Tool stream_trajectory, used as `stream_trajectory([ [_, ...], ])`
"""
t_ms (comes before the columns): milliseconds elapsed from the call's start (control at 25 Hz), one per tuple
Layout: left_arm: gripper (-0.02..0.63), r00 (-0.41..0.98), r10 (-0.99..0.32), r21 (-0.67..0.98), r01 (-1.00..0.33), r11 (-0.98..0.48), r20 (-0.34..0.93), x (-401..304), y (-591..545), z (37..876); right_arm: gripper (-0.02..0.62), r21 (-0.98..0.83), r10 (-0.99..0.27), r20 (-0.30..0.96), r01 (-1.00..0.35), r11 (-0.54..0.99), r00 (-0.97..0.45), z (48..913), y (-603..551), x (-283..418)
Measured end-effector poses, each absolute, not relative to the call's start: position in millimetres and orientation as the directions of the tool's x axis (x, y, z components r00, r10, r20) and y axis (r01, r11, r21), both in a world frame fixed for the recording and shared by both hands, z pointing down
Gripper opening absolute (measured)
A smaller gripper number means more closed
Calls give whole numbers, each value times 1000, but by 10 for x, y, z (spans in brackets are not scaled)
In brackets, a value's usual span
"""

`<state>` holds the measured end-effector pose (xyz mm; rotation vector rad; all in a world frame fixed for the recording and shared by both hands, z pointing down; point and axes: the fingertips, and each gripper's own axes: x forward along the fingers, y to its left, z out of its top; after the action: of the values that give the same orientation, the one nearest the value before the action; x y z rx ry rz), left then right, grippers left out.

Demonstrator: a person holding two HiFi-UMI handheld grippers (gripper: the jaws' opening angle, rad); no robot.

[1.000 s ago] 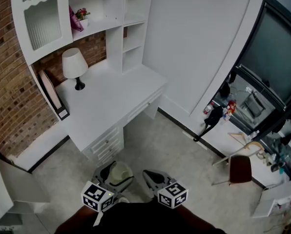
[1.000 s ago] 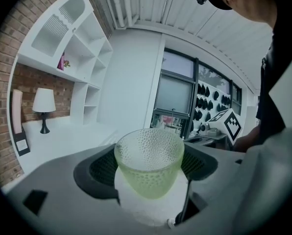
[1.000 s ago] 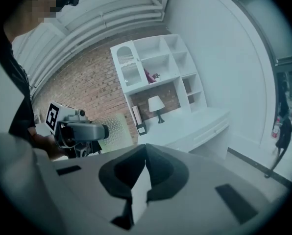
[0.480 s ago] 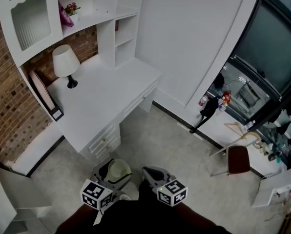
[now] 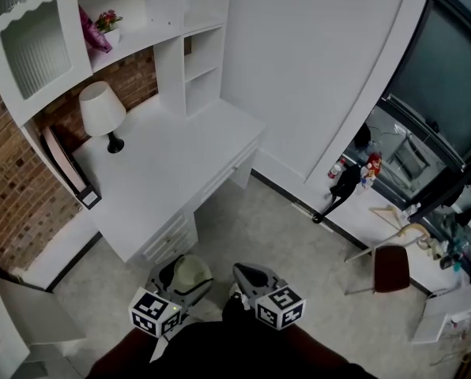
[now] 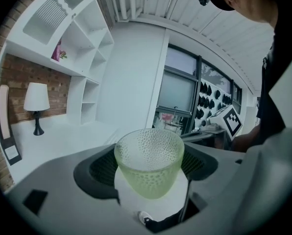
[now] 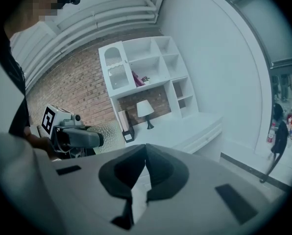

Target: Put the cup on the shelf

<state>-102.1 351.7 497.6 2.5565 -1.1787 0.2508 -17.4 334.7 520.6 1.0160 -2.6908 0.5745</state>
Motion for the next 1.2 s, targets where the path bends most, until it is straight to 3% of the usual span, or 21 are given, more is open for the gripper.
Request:
stream_trajectory([
  [480, 385, 610, -748, 130, -790, -599, 263, -629, 2529, 4774, 5, -278, -587, 260, -641, 715, -767, 4996, 2200, 172],
  [1200, 385, 623, -727, 117, -776, -619, 288, 127, 1525, 4823, 5, -315, -586, 281, -650, 692, -760, 5177, 1273, 916],
])
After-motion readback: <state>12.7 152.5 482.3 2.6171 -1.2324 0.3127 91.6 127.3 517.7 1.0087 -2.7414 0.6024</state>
